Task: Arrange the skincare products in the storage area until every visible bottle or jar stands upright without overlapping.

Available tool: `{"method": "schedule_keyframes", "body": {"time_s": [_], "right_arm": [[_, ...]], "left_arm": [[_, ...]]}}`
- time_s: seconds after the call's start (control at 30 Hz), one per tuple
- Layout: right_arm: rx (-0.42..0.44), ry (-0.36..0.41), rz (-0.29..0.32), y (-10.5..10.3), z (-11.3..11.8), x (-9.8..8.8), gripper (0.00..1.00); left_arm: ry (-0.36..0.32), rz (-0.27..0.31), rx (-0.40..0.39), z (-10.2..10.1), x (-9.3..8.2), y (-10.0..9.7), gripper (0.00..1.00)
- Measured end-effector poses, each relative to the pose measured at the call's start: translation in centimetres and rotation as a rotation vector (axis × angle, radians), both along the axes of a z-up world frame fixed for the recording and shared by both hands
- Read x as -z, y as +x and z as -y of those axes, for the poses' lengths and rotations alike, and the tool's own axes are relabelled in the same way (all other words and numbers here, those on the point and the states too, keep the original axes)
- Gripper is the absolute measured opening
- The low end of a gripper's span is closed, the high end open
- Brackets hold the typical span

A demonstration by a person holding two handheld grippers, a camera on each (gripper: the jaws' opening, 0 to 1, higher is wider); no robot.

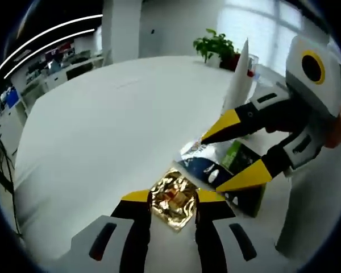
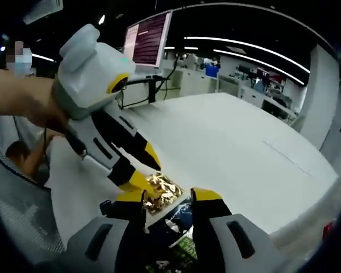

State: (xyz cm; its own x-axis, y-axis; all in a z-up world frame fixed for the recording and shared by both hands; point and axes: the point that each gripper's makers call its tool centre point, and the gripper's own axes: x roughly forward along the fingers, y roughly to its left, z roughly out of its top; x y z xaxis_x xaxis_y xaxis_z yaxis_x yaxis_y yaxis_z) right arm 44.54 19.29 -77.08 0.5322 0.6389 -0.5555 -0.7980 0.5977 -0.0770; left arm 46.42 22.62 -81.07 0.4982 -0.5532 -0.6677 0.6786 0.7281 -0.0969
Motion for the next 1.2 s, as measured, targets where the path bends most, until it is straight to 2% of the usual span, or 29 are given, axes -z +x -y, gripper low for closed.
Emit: {"method": "schedule_keyframes", "body": {"time_s": [0.03, 0.13, 0.23, 0.3, 0.53, 0.8, 0.87, 0.97, 1.07, 1.2], "right_arm": [[0.015, 0.021, -0.014, 0.0, 0.2, -0.5, 0.37], [0.005, 0.055, 0.013, -0.7, 0.7, -2.9, 0.4], [-0.008, 0.066, 0.034, -1.4, 1.1, -4.4, 0.44], [0.009, 0.103, 0.029, -1.7, 1.7, -5.2, 0.47], [0.077, 0.121, 0.032, -2.4, 5.3, -6.2, 0.55], [0.168, 0.138, 0.044, -3.5, 10.5, -7.8, 0.67], [0.2, 0.14, 0.049, -3.7, 12.0, -8.1, 0.71], [0.236, 0.137, 0.039, -3.9, 14.2, -7.9, 0.75], [0.269, 0.134, 0.02, -4.2, 16.1, -7.6, 0.8], [0.299, 0.135, -0.006, -4.9, 18.2, -7.5, 0.87]], "left_arm": [[0.001, 0.004, -0.004, 0.0, -0.3, -0.1, 0.24], [-0.022, 0.008, -0.028, 0.4, -1.5, -0.5, 0.28], [-0.045, 0.01, -0.055, 0.4, -2.3, -0.9, 0.33], [-0.057, 0.01, -0.074, 0.3, -2.7, -1.1, 0.36], [-0.092, 0.006, -0.16, -0.2, -4.0, -2.4, 0.48], [-0.137, 0.007, -0.234, -0.1, -5.9, -5.0, 0.62], [-0.139, 0.008, -0.257, -0.2, -6.1, -5.6, 0.68], [-0.145, 0.011, -0.284, -0.4, -6.4, -6.3, 0.77], [-0.168, 0.006, -0.297, -0.4, -6.8, -7.2, 0.77], [-0.196, 0.013, -0.324, -0.4, -7.7, -8.0, 0.83]]}}
